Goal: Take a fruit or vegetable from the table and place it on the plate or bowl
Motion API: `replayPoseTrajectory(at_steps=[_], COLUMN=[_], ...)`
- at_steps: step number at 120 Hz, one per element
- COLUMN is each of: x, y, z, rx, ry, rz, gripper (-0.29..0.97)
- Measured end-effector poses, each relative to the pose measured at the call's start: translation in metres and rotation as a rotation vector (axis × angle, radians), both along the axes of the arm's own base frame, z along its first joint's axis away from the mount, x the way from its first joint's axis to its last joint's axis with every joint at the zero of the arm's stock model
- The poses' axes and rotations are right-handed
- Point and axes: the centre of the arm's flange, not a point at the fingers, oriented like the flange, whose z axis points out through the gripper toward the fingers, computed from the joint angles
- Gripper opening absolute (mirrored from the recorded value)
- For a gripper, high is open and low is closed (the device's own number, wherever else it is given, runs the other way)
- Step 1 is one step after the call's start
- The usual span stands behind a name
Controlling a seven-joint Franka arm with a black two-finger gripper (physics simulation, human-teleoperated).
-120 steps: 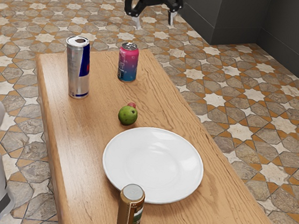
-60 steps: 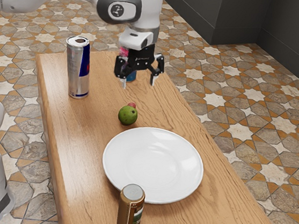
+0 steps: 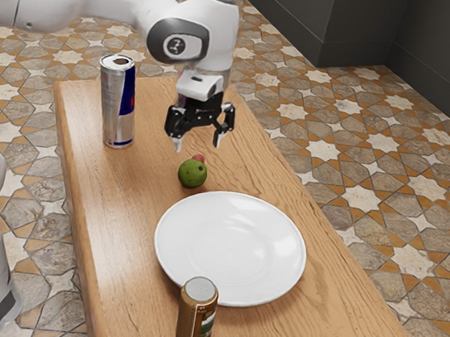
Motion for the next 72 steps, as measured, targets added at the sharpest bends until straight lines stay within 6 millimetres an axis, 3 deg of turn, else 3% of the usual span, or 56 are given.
replayPoseTrajectory(at_steps=[33,72], x=[-0.008,-0.014], y=[0.007,0.001], z=[-0.026,-0.053], rx=[0.001,0.001], ry=[0.040,0.070], rz=[0.016,0.010], gripper=[0.68,0.68])
